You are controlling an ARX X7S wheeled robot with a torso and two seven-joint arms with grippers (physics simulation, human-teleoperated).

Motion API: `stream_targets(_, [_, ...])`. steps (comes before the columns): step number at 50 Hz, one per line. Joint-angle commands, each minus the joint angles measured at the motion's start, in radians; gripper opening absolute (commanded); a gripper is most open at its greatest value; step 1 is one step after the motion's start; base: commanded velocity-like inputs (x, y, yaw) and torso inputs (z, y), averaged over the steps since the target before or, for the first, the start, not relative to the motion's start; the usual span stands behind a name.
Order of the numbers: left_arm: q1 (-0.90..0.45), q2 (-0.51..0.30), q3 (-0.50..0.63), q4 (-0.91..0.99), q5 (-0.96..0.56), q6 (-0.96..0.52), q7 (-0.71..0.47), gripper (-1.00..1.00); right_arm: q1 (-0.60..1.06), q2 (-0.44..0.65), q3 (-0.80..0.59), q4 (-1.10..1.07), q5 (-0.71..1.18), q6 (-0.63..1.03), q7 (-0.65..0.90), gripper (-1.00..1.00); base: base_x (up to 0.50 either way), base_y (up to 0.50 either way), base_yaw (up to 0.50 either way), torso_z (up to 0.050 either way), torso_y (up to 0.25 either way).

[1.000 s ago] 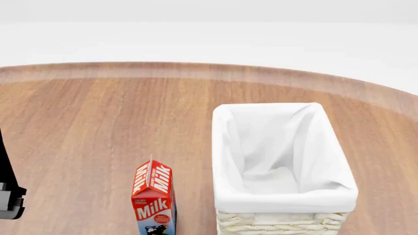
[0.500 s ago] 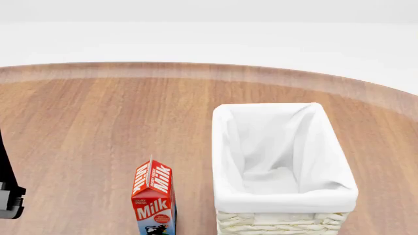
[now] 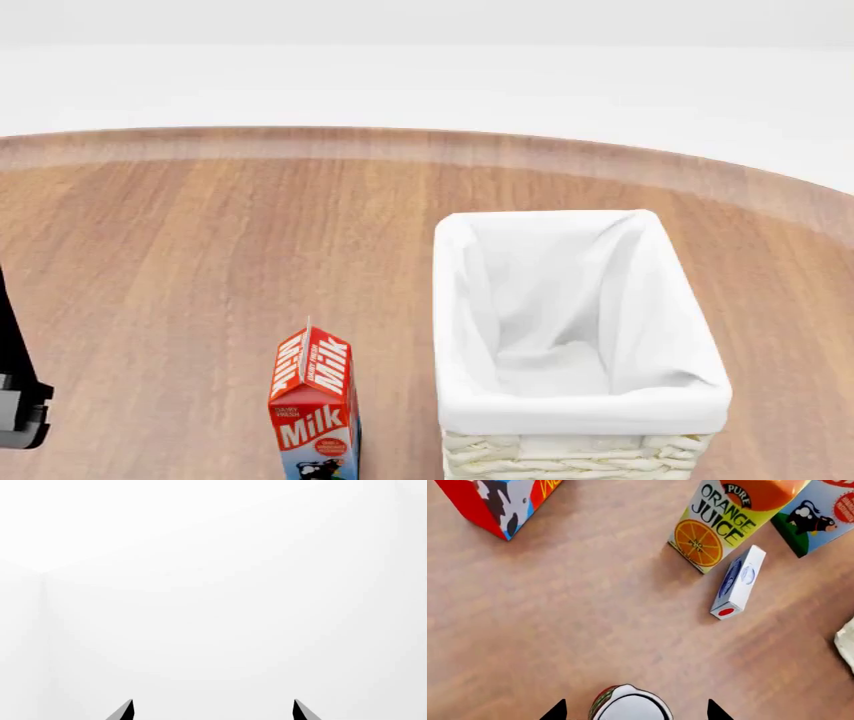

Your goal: Pick up the alphabet soup and the tomato sauce, and put them in the basket.

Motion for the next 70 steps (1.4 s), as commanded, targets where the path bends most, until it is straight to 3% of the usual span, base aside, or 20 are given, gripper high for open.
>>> stream_targets(1, [-0.008,0.000,0.004,0.000,0.005,-0.008,0.002,1.00,-0.011,-0.003,-0.003,0.024,-0.001,-0.016,-0.012,1.00,0.00,0.00,0.00,0.000,0.000])
stream_targets(70, [-0.002,0.000,-0.003,0.000,-0.003,-0.001,0.005,1.00,-0.064,-0.013,-0.010,0.226,-0.051,-0.164,-0.113,1.00,0.00,0.00,0.00,0.000,0.000])
